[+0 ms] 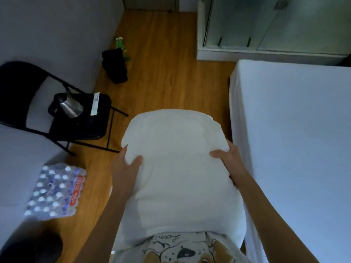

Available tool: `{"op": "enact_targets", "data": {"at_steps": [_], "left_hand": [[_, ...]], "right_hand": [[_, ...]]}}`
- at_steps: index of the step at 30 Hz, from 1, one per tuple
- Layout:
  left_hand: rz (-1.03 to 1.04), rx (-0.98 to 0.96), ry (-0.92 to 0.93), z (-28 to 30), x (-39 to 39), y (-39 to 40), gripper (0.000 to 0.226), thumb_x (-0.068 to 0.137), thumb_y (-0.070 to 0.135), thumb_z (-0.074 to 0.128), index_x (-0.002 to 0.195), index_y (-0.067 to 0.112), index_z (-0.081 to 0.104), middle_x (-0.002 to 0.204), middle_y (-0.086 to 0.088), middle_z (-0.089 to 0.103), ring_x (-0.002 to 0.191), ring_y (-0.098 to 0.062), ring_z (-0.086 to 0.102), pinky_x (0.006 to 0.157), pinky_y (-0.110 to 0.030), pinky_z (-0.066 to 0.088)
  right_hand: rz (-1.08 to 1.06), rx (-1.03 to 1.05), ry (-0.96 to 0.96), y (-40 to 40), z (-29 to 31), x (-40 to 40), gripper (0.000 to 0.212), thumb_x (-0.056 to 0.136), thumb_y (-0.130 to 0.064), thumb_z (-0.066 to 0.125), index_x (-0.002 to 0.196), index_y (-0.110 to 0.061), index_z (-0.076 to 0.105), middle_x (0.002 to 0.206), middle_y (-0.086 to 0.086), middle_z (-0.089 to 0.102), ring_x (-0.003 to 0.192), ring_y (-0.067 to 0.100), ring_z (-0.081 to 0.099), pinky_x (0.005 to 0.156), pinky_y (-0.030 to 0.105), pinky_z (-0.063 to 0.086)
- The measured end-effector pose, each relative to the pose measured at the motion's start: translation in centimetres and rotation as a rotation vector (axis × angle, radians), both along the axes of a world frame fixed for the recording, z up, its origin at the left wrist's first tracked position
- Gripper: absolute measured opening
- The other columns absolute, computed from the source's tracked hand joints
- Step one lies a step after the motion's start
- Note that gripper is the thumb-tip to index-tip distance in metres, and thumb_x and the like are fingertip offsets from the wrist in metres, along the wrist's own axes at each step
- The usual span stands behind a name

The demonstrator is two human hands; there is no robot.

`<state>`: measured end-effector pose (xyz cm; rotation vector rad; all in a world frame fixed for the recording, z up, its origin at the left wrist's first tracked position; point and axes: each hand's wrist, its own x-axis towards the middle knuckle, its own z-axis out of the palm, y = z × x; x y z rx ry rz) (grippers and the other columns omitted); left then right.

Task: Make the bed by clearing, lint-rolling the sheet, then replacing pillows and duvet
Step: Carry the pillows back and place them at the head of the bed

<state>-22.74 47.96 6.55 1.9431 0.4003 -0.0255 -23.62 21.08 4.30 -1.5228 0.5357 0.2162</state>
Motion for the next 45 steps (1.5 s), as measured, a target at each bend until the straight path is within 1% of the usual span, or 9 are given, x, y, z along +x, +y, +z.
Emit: {"op": "enact_targets", "data": {"at_steps": [4, 9, 14, 19, 21, 29, 34, 40, 45], "left_hand": [[-0.131, -0.034, 0.020, -2.4, 14.2, -0.5, 0.035, 0.090, 0.003, 0.062, 0.124, 0.013, 0.060, 0.110, 0.000, 0.065, 0.101, -0.018, 0.060, 0.081, -0.021, 0.048], [-0.326, -0.064, 0.033, -1.5, 32.2, -4.3, 0.042, 0.091, 0.008, 0.062, 0.131, 0.017, 0.057, 0.110, 0.007, 0.063, 0.099, -0.011, 0.059, 0.072, -0.012, 0.042], [-0.478, -0.017, 0.031, 0.2, 45.7, -9.7, 0.045, 0.091, 0.008, 0.064, 0.134, 0.014, 0.053, 0.097, 0.016, 0.057, 0.086, -0.007, 0.054, 0.064, -0.003, 0.037], [-0.558, -0.001, 0.068, -0.4, 57.9, -16.2, 0.044, 0.091, 0.013, 0.065, 0.134, 0.012, 0.054, 0.109, 0.006, 0.057, 0.102, -0.016, 0.052, 0.085, -0.028, 0.045], [-0.579, 0.020, 0.077, -1.1, 63.0, -19.4, 0.043, 0.092, 0.012, 0.064, 0.134, 0.009, 0.053, 0.114, 0.002, 0.055, 0.104, -0.016, 0.050, 0.085, -0.029, 0.041], [-0.610, 0.075, -0.011, 0.2, 86.4, -37.2, 0.046, 0.092, 0.009, 0.063, 0.137, 0.004, 0.051, 0.118, 0.003, 0.052, 0.107, -0.017, 0.048, 0.091, -0.030, 0.038], [-0.659, 0.032, -0.051, 1.7, 96.0, -48.2, 0.045, 0.094, 0.006, 0.060, 0.138, 0.004, 0.050, 0.114, 0.006, 0.050, 0.102, -0.013, 0.047, 0.082, -0.022, 0.036], [-0.825, 0.054, -0.015, -0.8, 108.6, -63.7, 0.042, 0.090, 0.003, 0.064, 0.131, 0.003, 0.056, 0.109, 0.002, 0.055, 0.102, -0.022, 0.052, 0.084, -0.027, 0.037], [-1.101, 0.047, 0.023, -1.9, 119.9, -80.6, 0.036, 0.087, 0.002, 0.065, 0.122, 0.006, 0.063, 0.102, -0.001, 0.061, 0.096, -0.022, 0.056, 0.078, -0.024, 0.038]], "right_hand": [[-0.100, -0.011, -0.006, -1.0, -0.8, 10.6, 0.054, 0.060, -0.023, 0.071, 0.113, -0.023, 0.066, 0.105, 0.002, 0.071, 0.100, 0.027, 0.066, 0.084, 0.051, 0.056], [-0.332, -0.058, -0.020, -3.1, 1.7, 22.9, 0.033, 0.056, -0.018, 0.066, 0.088, -0.025, 0.067, 0.089, -0.001, 0.071, 0.072, 0.005, 0.068, 0.057, 0.024, 0.055], [-0.523, -0.083, 0.030, -6.5, 3.2, 31.7, 0.037, 0.055, -0.020, 0.069, 0.092, -0.020, 0.071, 0.090, 0.005, 0.074, 0.078, 0.022, 0.071, 0.073, 0.046, 0.058], [-0.645, -0.063, 0.048, -11.5, 2.0, 42.1, 0.042, 0.055, -0.021, 0.071, 0.097, -0.023, 0.071, 0.091, 0.004, 0.074, 0.083, 0.026, 0.070, 0.074, 0.046, 0.058], [-0.666, -0.046, 0.049, -14.4, 0.8, 46.9, 0.041, 0.054, -0.021, 0.071, 0.096, -0.022, 0.071, 0.091, 0.005, 0.074, 0.084, 0.028, 0.070, 0.075, 0.048, 0.058], [-0.678, -0.051, 0.010, -31.4, 1.7, 69.8, 0.033, 0.059, -0.022, 0.067, 0.090, -0.029, 0.071, 0.093, 0.001, 0.072, 0.087, 0.022, 0.068, 0.072, 0.041, 0.057], [-0.722, -0.073, 0.015, -41.3, 3.3, 78.7, 0.035, 0.062, -0.022, 0.069, 0.096, -0.031, 0.068, 0.094, -0.004, 0.071, 0.087, 0.018, 0.067, 0.064, 0.029, 0.051], [-0.938, -0.050, 0.058, -53.0, 1.2, 87.3, 0.032, 0.068, -0.012, 0.071, 0.096, -0.027, 0.070, 0.091, 0.000, 0.073, 0.088, 0.026, 0.068, 0.070, 0.040, 0.056], [-1.196, -0.030, 0.079, -62.5, 0.5, 94.7, 0.039, 0.060, -0.019, 0.067, 0.098, -0.030, 0.068, 0.094, -0.002, 0.072, 0.089, 0.021, 0.067, 0.066, 0.033, 0.052]]}}
